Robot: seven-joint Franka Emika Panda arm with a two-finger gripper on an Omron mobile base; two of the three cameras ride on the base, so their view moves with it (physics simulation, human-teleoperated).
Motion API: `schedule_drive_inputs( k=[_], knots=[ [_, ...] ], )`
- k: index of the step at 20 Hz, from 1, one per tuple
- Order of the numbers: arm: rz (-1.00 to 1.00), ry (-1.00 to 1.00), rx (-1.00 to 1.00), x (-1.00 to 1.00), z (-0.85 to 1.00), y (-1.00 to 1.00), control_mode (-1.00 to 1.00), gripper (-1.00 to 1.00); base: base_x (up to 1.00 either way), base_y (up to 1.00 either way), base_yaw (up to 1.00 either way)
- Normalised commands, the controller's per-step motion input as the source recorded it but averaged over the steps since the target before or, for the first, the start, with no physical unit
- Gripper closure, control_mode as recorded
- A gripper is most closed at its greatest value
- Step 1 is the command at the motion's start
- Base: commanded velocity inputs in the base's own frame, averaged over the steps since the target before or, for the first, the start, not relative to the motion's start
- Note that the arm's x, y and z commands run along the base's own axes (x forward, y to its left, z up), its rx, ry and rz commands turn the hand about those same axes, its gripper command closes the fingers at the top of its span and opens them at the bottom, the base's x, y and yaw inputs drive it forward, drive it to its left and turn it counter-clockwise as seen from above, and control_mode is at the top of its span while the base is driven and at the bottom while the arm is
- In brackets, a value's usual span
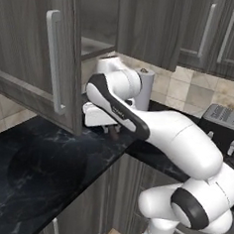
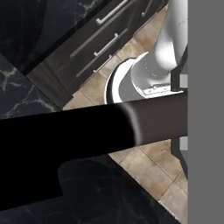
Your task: Move the cutting board and knife to the sink. Then move spray from the cabinet to the counter.
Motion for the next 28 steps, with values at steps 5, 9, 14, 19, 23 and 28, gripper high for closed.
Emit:
schedule_drive_inputs(
  k=[5,9,14,19,23,28],
  knots=[
    [0.0,0.03,0.0,-0.3,0.31,-0.23,-1.0,1.0,0.0,0.0,0.0],
    [0.0,0.01,0.0,-0.24,0.06,-0.34,-1.0,1.0,0.0,0.0,0.0],
    [0.0,0.02,0.0,-0.14,0.0,-0.1,1.0,1.0,-0.09,-0.02,0.0],
    [0.0,0.0,0.0,0.0,0.0,0.0,1.0,1.0,-0.88,-0.42,0.0],
    [0.0,0.0,0.0,0.0,0.0,0.0,1.0,1.0,-1.0,-0.6,0.0],
    [0.0,0.0,0.0,0.0,0.0,0.0,1.0,1.0,-1.0,-0.51,-0.03]
  ],
)
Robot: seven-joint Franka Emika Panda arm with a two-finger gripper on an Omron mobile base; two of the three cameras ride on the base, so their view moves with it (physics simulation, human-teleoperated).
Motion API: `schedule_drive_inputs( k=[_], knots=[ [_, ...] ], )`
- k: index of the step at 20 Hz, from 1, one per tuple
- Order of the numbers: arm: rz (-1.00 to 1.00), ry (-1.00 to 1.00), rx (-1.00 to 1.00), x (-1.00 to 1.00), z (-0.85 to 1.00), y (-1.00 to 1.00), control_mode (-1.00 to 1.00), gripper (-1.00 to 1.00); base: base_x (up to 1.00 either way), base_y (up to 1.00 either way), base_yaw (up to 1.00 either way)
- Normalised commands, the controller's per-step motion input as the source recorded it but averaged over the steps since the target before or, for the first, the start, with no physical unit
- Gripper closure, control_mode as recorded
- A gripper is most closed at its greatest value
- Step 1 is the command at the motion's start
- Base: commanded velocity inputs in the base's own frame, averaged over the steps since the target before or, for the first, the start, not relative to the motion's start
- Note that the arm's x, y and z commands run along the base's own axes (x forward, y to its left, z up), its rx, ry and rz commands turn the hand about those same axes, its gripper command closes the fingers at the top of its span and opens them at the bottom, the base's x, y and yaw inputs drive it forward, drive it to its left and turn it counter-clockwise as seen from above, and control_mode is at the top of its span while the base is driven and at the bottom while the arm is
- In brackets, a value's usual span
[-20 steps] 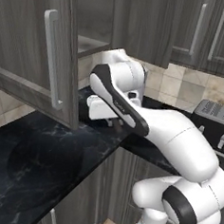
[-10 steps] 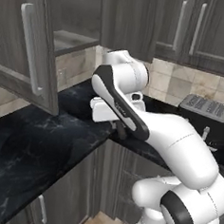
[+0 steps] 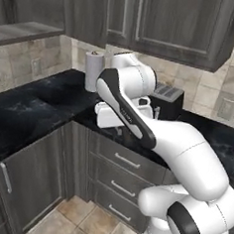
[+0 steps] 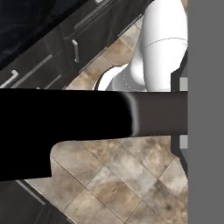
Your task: Move the cutting board and knife to the sink. Then move spray from the cabinet to the counter.
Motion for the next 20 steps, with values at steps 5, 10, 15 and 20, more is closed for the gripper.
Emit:
schedule_drive_inputs(
  k=[5,10,15,20],
  knots=[
    [0.0,0.0,0.0,0.0,0.0,0.0,1.0,1.0,-0.99,-0.43,-0.3],
    [0.0,0.0,0.0,0.0,0.0,0.0,1.0,1.0,-0.83,-0.49,-0.54],
    [0.0,0.0,0.0,0.0,0.0,0.0,1.0,1.0,-0.46,-0.66,-0.62],
    [0.0,0.0,0.0,0.0,0.0,0.0,1.0,1.0,-0.06,-0.85,-0.54]
  ],
)
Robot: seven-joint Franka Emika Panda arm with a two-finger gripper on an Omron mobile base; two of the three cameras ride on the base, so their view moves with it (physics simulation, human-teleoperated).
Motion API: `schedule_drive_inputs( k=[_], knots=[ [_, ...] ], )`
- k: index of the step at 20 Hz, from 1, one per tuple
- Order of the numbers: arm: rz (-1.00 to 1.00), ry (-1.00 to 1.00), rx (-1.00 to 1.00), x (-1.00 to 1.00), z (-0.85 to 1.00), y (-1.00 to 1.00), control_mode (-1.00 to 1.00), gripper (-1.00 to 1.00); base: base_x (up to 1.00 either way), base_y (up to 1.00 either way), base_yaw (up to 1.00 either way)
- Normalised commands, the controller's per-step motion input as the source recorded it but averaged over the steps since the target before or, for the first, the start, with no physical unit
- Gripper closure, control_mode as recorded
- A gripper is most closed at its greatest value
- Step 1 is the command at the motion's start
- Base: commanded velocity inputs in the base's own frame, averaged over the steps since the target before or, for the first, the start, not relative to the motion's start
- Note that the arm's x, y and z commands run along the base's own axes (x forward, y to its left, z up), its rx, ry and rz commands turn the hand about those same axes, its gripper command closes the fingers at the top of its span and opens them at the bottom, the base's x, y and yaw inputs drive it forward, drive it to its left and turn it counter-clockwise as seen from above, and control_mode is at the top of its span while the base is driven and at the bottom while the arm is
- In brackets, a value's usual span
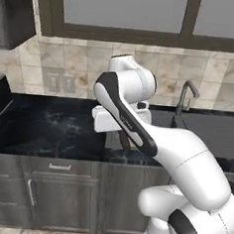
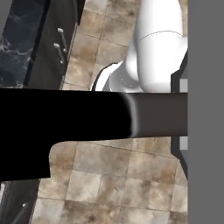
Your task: Move the cutting board and knife to the sink. Then move spray from the cabinet to the counter.
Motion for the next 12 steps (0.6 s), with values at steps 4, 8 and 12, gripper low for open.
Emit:
schedule_drive_inputs(
  k=[4,8,12],
  knots=[
    [0.0,0.0,0.0,0.0,0.0,0.0,1.0,1.0,0.01,-0.82,-0.45],
    [0.0,0.0,0.0,0.0,0.0,0.0,1.0,1.0,0.33,-0.38,-0.36],
    [0.0,0.0,0.0,0.0,0.0,0.0,1.0,1.0,0.54,0.09,-0.32]
  ],
)
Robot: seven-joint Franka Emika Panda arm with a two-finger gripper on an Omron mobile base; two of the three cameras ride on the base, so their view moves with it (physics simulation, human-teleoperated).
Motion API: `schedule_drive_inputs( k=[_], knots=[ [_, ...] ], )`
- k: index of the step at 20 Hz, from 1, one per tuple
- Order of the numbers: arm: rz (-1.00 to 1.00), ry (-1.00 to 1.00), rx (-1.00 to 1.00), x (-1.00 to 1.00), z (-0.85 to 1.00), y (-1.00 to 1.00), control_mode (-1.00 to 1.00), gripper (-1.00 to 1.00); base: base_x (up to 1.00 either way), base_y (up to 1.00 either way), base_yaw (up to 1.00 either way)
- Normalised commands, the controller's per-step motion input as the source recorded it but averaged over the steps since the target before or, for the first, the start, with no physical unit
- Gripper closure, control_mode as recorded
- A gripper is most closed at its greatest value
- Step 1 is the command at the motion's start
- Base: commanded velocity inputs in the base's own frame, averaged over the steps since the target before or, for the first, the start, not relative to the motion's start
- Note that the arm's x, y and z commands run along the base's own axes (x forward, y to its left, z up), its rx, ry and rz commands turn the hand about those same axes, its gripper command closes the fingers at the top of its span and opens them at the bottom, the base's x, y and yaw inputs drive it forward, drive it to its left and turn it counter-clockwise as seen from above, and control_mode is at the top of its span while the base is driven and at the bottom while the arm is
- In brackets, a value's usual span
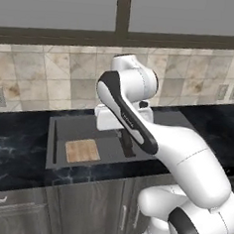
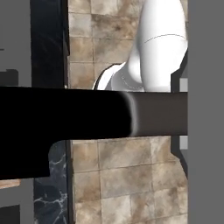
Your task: Move the cutting board and knife to the sink. Then move spray from the cabinet to the counter.
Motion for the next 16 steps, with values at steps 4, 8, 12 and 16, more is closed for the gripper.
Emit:
schedule_drive_inputs(
  k=[4,8,12,16],
  knots=[
    [0.0,0.0,0.0,0.0,0.0,0.0,1.0,1.0,0.58,0.33,-0.25],
    [0.0,0.0,0.0,0.0,0.0,0.0,1.0,1.0,0.53,0.25,-0.15],
    [0.0,0.0,0.0,0.0,0.0,0.0,1.0,1.0,0.33,0.18,-0.05],
    [0.0,0.0,0.0,0.0,0.0,0.0,1.0,1.0,0.39,0.26,-0.02]
  ],
)
